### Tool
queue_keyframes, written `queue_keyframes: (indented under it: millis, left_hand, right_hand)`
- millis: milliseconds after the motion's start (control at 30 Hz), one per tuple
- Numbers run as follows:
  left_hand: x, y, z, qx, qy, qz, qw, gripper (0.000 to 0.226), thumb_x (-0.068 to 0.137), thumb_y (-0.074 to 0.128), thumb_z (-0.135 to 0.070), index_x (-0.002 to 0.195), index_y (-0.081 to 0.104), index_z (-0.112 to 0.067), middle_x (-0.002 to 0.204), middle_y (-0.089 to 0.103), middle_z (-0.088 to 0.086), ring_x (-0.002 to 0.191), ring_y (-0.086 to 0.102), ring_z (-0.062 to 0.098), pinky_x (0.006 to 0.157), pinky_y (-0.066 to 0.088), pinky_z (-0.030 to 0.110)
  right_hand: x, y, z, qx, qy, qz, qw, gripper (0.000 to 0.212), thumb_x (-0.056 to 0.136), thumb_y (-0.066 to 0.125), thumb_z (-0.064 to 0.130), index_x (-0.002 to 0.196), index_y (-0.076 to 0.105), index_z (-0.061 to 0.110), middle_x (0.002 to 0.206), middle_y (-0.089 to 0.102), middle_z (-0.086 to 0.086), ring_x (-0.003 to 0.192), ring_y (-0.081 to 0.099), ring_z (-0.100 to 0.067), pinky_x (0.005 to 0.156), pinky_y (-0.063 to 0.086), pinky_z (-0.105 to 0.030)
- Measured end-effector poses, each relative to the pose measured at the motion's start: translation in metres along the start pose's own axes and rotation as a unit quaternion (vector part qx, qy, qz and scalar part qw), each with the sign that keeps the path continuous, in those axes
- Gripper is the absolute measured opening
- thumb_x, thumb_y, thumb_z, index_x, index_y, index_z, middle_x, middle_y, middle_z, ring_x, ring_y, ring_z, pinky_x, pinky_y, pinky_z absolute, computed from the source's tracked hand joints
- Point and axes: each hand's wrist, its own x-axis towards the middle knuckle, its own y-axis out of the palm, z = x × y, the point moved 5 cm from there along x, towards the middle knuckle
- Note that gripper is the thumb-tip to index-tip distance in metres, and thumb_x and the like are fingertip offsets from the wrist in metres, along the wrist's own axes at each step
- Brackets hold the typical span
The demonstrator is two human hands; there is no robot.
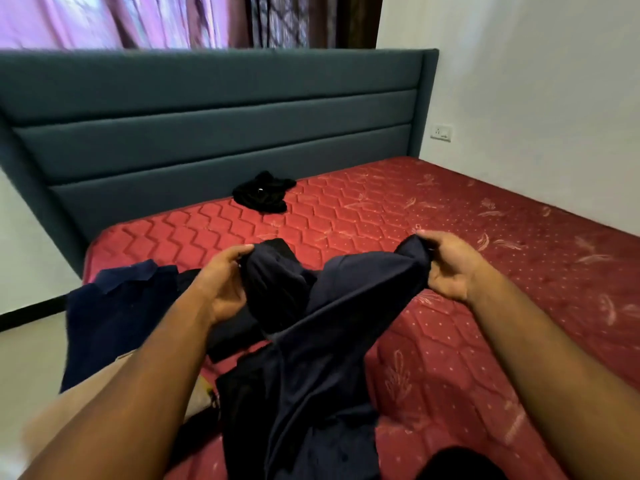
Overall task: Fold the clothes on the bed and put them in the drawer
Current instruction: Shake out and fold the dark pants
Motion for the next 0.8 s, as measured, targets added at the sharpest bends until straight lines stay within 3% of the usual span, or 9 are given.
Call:
queue_keyframes:
  millis: [133, 267, 367, 467, 533, 600, 667, 733, 800]
  left_hand:
    - [-0.036, -0.020, 0.051, 0.105, -0.022, -0.030, 0.994, 0.020, 0.093, 0.058, -0.008, 0.077, 0.067, -0.016, 0.074, 0.068, 0.008, 0.062, 0.065, 0.019, 0.057, 0.050, 0.027]
    - [-0.069, -0.059, 0.107, 0.168, -0.012, -0.140, 0.976, 0.053, 0.083, 0.055, 0.017, 0.116, 0.052, -0.024, 0.093, 0.058, 0.015, 0.072, 0.055, 0.023, 0.054, 0.045, 0.031]
    - [-0.081, -0.073, 0.125, 0.197, -0.024, -0.141, 0.970, 0.037, 0.086, 0.048, 0.020, 0.096, 0.063, -0.012, 0.092, 0.064, 0.017, 0.070, 0.058, 0.023, 0.057, 0.052, 0.026]
    - [-0.094, -0.071, 0.124, 0.162, -0.055, -0.110, 0.979, 0.021, 0.097, 0.049, -0.002, 0.089, 0.068, -0.004, 0.076, 0.070, 0.012, 0.058, 0.066, 0.020, 0.044, 0.050, 0.020]
    - [-0.090, -0.090, 0.121, 0.102, -0.068, -0.152, 0.981, 0.031, 0.103, 0.041, -0.019, 0.103, 0.067, -0.002, 0.054, 0.066, 0.004, 0.050, 0.061, 0.018, 0.043, 0.047, 0.021]
    - [-0.081, -0.118, 0.122, 0.041, -0.076, -0.219, 0.972, 0.040, 0.105, 0.036, -0.026, 0.123, 0.059, 0.001, 0.065, 0.068, 0.011, 0.061, 0.051, 0.017, 0.053, 0.044, 0.027]
    - [-0.076, -0.126, 0.125, -0.002, -0.096, -0.246, 0.964, 0.036, 0.105, 0.037, -0.023, 0.100, 0.061, 0.004, 0.091, 0.064, 0.024, 0.068, 0.048, 0.018, 0.057, 0.043, 0.032]
    - [-0.079, -0.112, 0.122, 0.010, -0.122, -0.221, 0.968, 0.035, 0.104, 0.039, -0.020, 0.079, 0.056, -0.002, 0.085, 0.057, 0.020, 0.070, 0.049, 0.021, 0.064, 0.048, 0.034]
    - [-0.065, -0.107, 0.118, -0.001, -0.126, -0.187, 0.974, 0.037, 0.105, 0.035, -0.021, 0.080, 0.055, -0.001, 0.086, 0.055, 0.014, 0.075, 0.051, 0.026, 0.078, 0.046, 0.037]
  right_hand:
    - [-0.043, 0.023, -0.053, -0.022, 0.026, 0.021, 0.999, 0.018, 0.098, 0.048, 0.009, 0.080, 0.055, 0.009, 0.074, 0.057, -0.012, 0.057, 0.060, -0.021, 0.045, 0.053, -0.023]
    - [-0.060, 0.059, -0.100, -0.062, -0.026, 0.014, 0.998, 0.036, 0.089, 0.040, -0.016, 0.103, 0.062, 0.009, 0.084, 0.061, -0.011, 0.067, 0.058, -0.019, 0.047, 0.050, -0.020]
    - [-0.077, 0.125, -0.098, -0.095, -0.065, 0.159, 0.981, 0.056, 0.086, 0.034, -0.023, 0.130, 0.054, 0.006, 0.093, 0.066, -0.003, 0.076, 0.062, -0.013, 0.065, 0.052, -0.020]
    - [-0.106, 0.186, -0.097, -0.147, -0.046, 0.371, 0.916, 0.055, 0.086, 0.031, -0.022, 0.123, 0.057, 0.009, 0.096, 0.072, 0.004, 0.085, 0.067, -0.008, 0.071, 0.054, -0.018]
    - [-0.104, 0.201, -0.108, -0.212, -0.025, 0.435, 0.875, 0.052, 0.089, 0.032, -0.018, 0.117, 0.062, 0.014, 0.098, 0.071, 0.007, 0.083, 0.064, -0.006, 0.067, 0.053, -0.019]
    - [-0.084, 0.197, -0.122, -0.266, -0.027, 0.392, 0.880, 0.045, 0.092, 0.037, -0.013, 0.115, 0.065, 0.013, 0.090, 0.069, 0.006, 0.073, 0.061, -0.005, 0.060, 0.052, -0.020]
    - [-0.052, 0.180, -0.135, -0.297, -0.058, 0.294, 0.907, 0.034, 0.092, 0.046, -0.011, 0.114, 0.066, 0.006, 0.075, 0.067, 0.005, 0.060, 0.058, -0.004, 0.052, 0.048, -0.017]
    - [-0.025, 0.156, -0.146, -0.288, -0.082, 0.214, 0.930, 0.028, 0.086, 0.056, -0.012, 0.101, 0.068, 0.008, 0.071, 0.065, 0.004, 0.060, 0.056, -0.007, 0.053, 0.045, -0.018]
    - [0.001, 0.135, -0.150, -0.261, -0.112, 0.147, 0.948, 0.032, 0.080, 0.062, -0.016, 0.089, 0.063, 0.015, 0.072, 0.058, 0.000, 0.062, 0.052, -0.010, 0.056, 0.042, -0.023]
